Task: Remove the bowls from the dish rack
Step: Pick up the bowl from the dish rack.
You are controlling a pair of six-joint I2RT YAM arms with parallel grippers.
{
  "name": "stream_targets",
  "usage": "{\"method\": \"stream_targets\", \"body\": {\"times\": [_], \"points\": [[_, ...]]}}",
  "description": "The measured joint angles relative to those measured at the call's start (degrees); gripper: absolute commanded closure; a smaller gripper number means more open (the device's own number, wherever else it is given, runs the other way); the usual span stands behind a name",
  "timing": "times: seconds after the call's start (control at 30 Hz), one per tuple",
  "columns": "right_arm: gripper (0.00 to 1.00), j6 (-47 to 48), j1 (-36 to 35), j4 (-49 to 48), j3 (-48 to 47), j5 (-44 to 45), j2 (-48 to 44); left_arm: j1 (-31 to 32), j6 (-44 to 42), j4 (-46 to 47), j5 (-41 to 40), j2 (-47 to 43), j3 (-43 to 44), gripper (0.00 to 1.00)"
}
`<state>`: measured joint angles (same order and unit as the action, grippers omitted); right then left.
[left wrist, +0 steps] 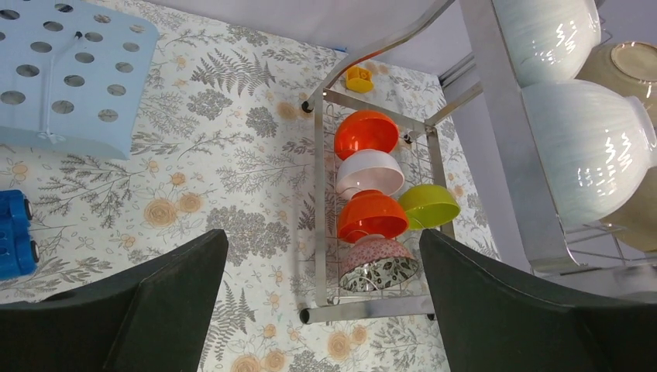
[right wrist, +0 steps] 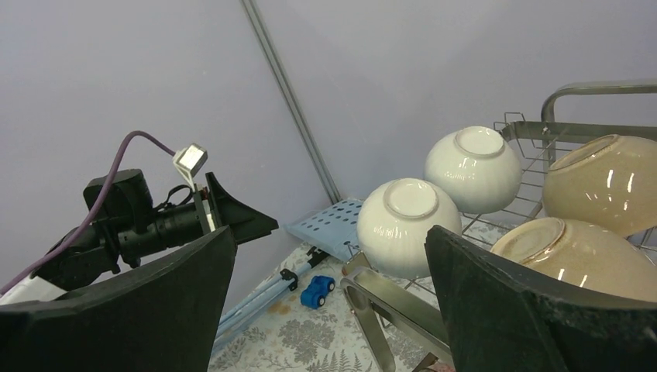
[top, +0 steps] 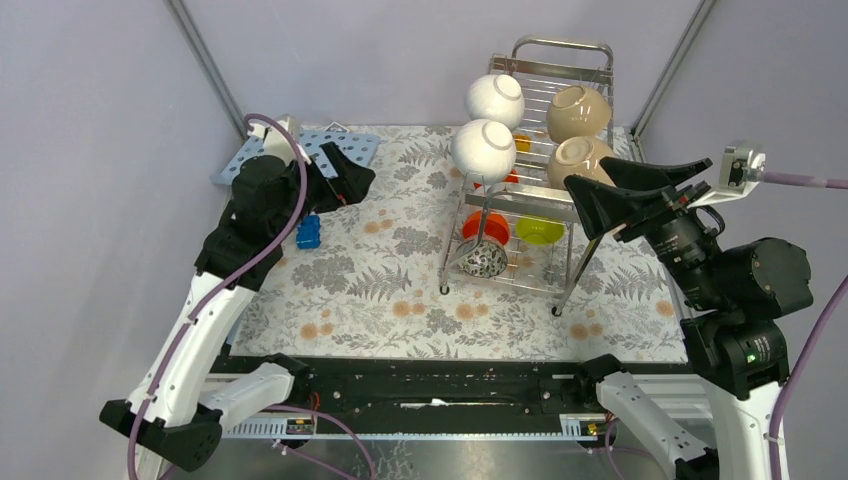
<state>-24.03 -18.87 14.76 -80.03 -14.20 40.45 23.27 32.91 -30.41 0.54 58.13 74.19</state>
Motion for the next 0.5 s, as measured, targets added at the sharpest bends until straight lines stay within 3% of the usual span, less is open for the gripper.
{"method": "stream_targets", "body": {"times": [0.5], "points": [[0.00, -1.90, -0.15, 1.33, 3.28, 8.55, -2.43, 0.04, -3.32, 12.11, 7.02, -5.79, -4.48, 0.01]]}}
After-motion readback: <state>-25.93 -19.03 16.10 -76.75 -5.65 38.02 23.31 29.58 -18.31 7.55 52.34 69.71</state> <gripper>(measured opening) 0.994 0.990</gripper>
